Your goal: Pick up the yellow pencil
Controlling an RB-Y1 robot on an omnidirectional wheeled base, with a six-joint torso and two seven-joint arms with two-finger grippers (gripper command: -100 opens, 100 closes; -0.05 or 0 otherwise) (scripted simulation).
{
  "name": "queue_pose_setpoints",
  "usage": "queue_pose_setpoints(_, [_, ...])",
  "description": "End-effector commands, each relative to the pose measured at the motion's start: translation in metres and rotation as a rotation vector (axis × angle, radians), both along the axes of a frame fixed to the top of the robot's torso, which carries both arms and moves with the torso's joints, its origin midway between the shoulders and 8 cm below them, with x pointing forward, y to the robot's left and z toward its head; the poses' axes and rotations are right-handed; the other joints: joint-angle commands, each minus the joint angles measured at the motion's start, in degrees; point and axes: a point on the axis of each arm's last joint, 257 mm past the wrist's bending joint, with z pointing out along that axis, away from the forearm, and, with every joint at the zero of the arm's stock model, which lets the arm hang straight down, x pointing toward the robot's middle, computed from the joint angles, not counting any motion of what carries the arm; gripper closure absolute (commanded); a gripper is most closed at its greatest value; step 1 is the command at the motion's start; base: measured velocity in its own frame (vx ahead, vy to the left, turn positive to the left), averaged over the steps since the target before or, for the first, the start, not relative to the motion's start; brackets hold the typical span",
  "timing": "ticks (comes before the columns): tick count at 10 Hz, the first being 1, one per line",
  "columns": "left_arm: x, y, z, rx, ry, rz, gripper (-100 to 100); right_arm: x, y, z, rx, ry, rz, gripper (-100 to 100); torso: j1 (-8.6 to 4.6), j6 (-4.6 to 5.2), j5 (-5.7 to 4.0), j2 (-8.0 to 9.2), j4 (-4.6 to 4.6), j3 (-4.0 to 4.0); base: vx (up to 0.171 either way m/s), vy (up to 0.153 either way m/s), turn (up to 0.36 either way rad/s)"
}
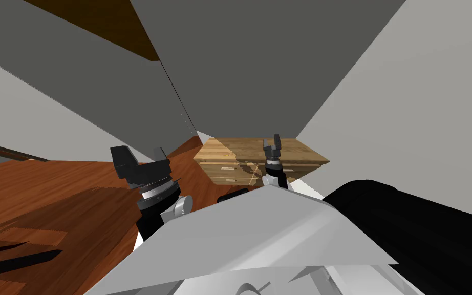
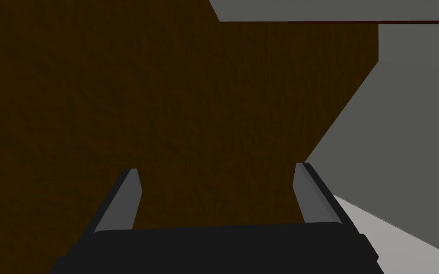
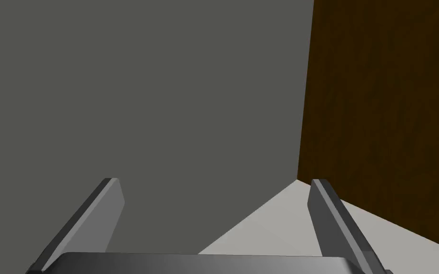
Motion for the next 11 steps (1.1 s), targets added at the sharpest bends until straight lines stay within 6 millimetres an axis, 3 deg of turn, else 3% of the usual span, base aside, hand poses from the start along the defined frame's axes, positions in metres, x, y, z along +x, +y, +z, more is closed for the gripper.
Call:
queue_pose_setpoints(1, [0.0,0.0,0.0,0.0,0.0,0.0,0,0.002,0.004,-0.005,-0.037,0.021,0.013,-100,0.0,0.0,0.0,0.0,0.0,0.0,0.0,0.02,0.043])
queue_pose_setpoints(11, [0.0,0.0,0.0,0.0,0.0,0.0,0,0.012,0.016,-0.064,-0.318,0.205,0.076,-100,0.23,-0.01,0.05,-0.05,-0.01,-0.03,0.013,0.06,0.071])
